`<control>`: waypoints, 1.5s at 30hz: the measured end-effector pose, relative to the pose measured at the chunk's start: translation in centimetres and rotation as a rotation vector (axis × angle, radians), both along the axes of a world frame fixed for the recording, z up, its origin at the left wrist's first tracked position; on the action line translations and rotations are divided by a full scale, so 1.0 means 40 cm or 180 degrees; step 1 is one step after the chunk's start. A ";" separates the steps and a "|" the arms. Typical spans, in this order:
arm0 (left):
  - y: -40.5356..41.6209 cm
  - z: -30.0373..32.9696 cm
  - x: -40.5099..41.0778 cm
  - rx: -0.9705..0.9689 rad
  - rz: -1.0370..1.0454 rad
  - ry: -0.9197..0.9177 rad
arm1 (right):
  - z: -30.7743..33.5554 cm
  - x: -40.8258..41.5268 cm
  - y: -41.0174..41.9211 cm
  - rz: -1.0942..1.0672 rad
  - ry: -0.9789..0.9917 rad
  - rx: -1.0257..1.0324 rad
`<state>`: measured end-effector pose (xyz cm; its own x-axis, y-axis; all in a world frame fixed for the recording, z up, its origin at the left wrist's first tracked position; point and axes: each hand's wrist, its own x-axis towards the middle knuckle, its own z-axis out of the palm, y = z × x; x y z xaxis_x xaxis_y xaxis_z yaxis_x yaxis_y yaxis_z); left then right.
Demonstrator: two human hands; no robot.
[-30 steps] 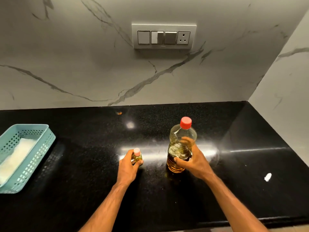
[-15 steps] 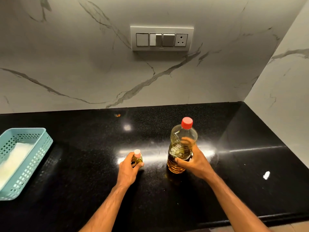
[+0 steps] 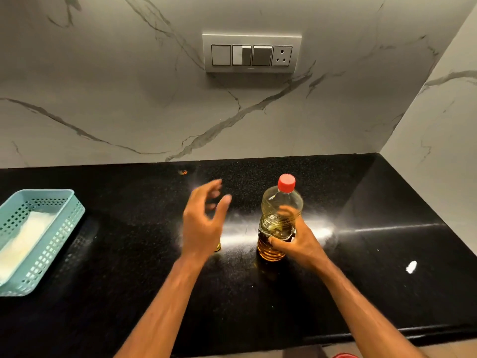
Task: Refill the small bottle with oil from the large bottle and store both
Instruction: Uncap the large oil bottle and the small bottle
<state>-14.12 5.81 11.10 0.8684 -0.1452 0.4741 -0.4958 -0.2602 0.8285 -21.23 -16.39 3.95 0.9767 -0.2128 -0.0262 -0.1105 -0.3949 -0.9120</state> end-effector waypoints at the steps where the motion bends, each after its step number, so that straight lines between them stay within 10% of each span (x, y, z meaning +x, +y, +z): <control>1: -0.031 0.055 0.005 0.0134 -0.0282 -0.0229 | 0.000 0.003 0.000 0.0001 -0.0013 -0.0014; 7: -0.174 0.165 0.072 0.1677 -0.1445 -0.0766 | 0.010 0.014 0.001 0.0075 -0.0025 -0.0087; 15: -0.178 0.193 0.105 0.2084 -0.2005 -0.0790 | 0.023 0.012 0.001 0.0116 -0.0002 -0.0057; 45: -0.202 0.167 0.065 0.2415 -0.0417 -0.1189 | 0.029 0.007 0.015 0.0050 -0.0011 0.0030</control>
<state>-11.53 -2.27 17.77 0.6285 -0.6275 0.4597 -0.7666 -0.5998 0.2293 -20.95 -15.77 5.10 0.9800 -0.1972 -0.0248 -0.1013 -0.3880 -0.9161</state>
